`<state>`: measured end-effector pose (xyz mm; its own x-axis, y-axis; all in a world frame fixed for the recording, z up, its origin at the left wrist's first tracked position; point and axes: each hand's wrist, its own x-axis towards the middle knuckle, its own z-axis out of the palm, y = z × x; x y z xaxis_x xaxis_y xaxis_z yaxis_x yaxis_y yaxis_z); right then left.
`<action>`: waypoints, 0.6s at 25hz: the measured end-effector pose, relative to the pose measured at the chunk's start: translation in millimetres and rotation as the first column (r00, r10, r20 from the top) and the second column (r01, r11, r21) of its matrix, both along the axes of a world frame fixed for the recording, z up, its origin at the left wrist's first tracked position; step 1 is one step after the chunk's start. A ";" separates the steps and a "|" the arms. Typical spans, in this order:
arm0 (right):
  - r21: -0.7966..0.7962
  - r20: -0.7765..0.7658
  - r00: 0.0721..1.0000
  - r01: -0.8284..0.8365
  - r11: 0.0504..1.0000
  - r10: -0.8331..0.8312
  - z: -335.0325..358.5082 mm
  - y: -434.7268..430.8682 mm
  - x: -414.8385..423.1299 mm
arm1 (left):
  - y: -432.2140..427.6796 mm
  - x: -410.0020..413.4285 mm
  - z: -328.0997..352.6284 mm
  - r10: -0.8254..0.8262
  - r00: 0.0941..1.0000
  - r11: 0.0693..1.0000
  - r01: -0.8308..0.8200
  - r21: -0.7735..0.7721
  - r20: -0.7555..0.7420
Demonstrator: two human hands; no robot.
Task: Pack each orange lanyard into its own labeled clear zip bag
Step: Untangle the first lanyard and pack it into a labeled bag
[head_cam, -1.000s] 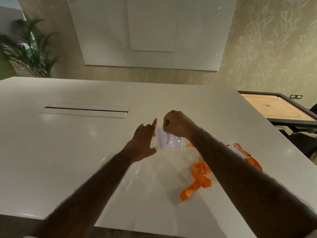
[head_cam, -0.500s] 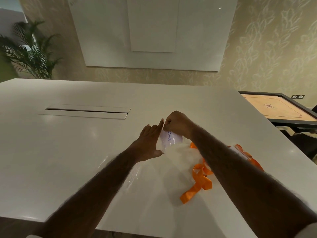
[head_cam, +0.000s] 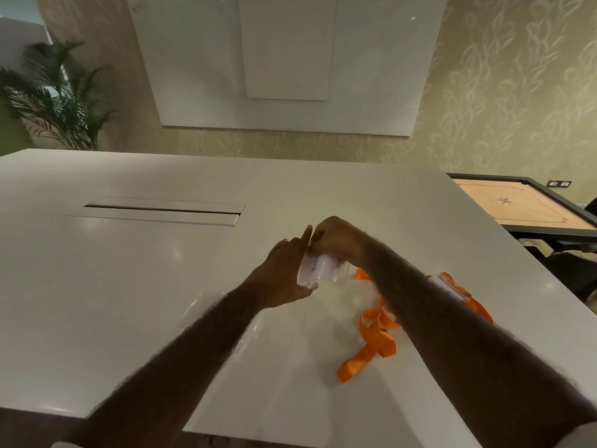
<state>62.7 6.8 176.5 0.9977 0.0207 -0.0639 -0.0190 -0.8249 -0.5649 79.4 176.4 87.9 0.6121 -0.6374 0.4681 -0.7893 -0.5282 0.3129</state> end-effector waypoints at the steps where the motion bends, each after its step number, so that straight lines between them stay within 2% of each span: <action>1: -0.006 0.000 1.000 0.017 1.000 -0.017 0.2 1.9 -0.2 | -2.0 -1.5 -0.2 0.002 1.000 1.000 -0.002 0.001 -0.002; 4: -0.039 0.009 0.998 0.055 0.998 -0.055 2.0 6.5 -0.5 | -6.4 -2.0 -0.6 0.013 0.999 1.000 -0.014 -0.022 -0.050; 5: -0.001 -0.024 0.998 0.055 0.998 -0.055 4.2 3.9 -1.3 | -5.3 -0.9 0.0 0.019 0.997 0.999 -0.022 -0.030 -0.074; 7: 0.147 -0.182 0.982 0.079 0.986 -0.052 12.3 -9.5 -3.5 | 0.0 2.2 1.1 0.050 0.991 0.998 -0.053 -0.021 -0.125; 9: 0.282 -0.368 0.928 0.161 0.946 -0.048 19.7 -25.9 -8.2 | 6.4 5.5 -0.1 0.098 0.982 0.995 -0.099 -0.001 -0.160; 11: 0.387 -0.459 0.888 0.229 0.893 -0.029 20.3 -32.8 -13.5 | 10.4 7.0 -1.6 0.118 0.974 0.993 -0.118 0.015 -0.195; 13: 0.447 -0.409 0.912 0.237 0.863 -0.038 15.6 -29.4 -16.2 | 10.7 8.0 -2.6 0.109 0.970 0.994 -0.105 0.034 -0.217; 15: 0.458 -0.297 0.951 0.221 0.861 -0.086 11.5 -18.7 -18.6 | 7.7 9.0 -3.0 0.095 0.968 0.995 -0.087 0.044 -0.233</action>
<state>44.0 -11.9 188.0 0.9397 -0.0364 -0.3401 -0.3224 -0.4258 -0.8454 88.4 184.0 84.9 0.7583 -0.5865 0.2846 -0.6443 -0.6075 0.4646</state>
